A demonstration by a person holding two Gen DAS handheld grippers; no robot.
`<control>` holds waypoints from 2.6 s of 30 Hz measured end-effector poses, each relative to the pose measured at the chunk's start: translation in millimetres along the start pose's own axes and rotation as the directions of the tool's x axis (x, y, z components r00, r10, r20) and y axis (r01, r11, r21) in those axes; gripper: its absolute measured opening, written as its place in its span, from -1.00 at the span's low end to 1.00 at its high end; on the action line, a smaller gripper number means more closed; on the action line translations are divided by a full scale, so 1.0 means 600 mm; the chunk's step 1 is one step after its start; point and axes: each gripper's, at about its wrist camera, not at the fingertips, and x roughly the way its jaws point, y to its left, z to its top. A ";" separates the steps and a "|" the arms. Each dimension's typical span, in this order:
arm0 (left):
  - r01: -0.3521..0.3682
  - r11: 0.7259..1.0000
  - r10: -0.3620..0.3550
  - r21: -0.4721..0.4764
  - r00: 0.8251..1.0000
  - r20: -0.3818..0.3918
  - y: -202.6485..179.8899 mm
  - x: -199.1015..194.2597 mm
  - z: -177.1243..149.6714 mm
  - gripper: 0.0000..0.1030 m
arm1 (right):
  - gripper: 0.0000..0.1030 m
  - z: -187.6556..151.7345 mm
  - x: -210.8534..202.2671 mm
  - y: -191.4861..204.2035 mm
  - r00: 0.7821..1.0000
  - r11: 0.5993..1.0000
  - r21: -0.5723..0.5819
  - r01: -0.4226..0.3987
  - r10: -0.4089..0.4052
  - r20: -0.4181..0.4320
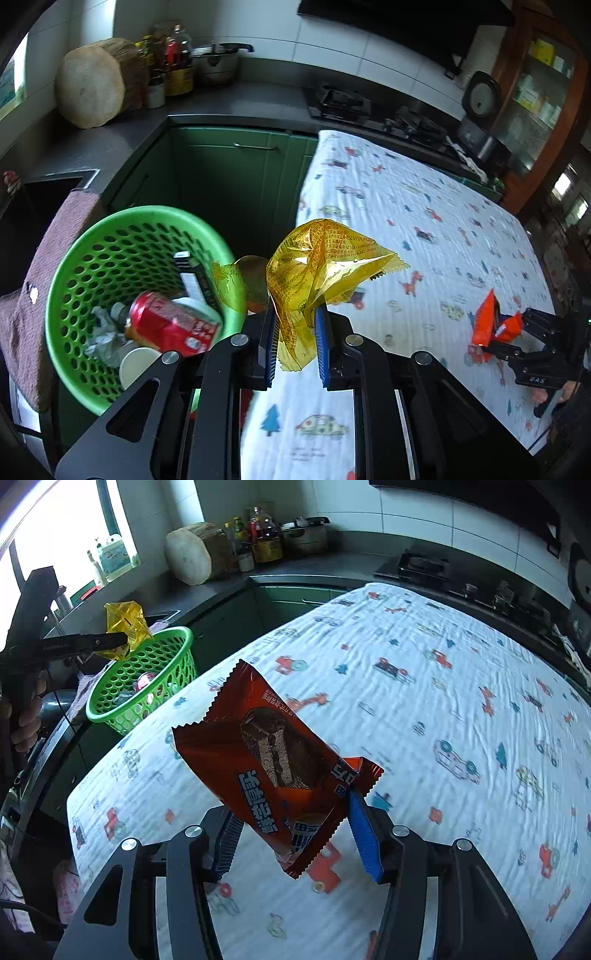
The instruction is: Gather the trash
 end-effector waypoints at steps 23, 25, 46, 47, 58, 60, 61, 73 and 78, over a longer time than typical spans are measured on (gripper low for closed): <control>-0.199 0.935 0.167 -0.293 0.977 -0.131 0.302 0.020 -0.070 -0.02 | 0.02 0.228 0.181 0.301 0.980 0.965 -0.170 -0.199 0.201 -0.005; -0.194 0.930 0.162 -0.313 0.979 -0.128 0.311 0.017 -0.077 0.12 | 0.02 0.245 0.203 0.320 0.978 0.963 -0.172 -0.206 0.207 -0.013; -0.168 0.920 0.150 -0.353 0.986 -0.080 0.324 -0.026 -0.094 0.54 | 0.57 0.292 0.292 0.414 0.970 0.954 -0.176 -0.243 0.241 -0.034; -0.168 0.920 0.151 -0.354 0.986 -0.075 0.322 -0.030 -0.095 0.54 | 0.57 0.288 0.287 0.411 0.970 0.954 -0.176 -0.244 0.242 -0.031; -0.191 0.927 0.188 -0.323 0.981 -0.040 0.277 -0.085 -0.110 0.66 | 0.67 0.231 0.192 0.392 0.976 0.958 -0.195 -0.210 0.216 0.009; -0.198 0.928 0.197 -0.315 0.980 -0.034 0.264 -0.096 -0.113 0.71 | 0.70 0.217 0.170 0.389 0.978 0.960 -0.194 -0.201 0.209 0.017; -0.202 0.929 0.203 -0.309 0.979 -0.030 0.256 -0.103 -0.115 0.71 | 0.74 0.210 0.160 0.388 0.979 0.961 -0.195 -0.196 0.204 0.019; -0.230 0.944 0.240 -0.235 0.971 0.012 0.150 -0.163 -0.147 0.82 | 0.75 0.099 0.037 0.369 0.990 0.973 -0.202 -0.112 0.126 0.056; -0.235 0.953 0.245 -0.193 0.969 0.032 0.102 -0.183 -0.161 0.84 | 0.76 0.052 -0.007 0.346 0.994 0.981 -0.179 -0.077 0.090 0.066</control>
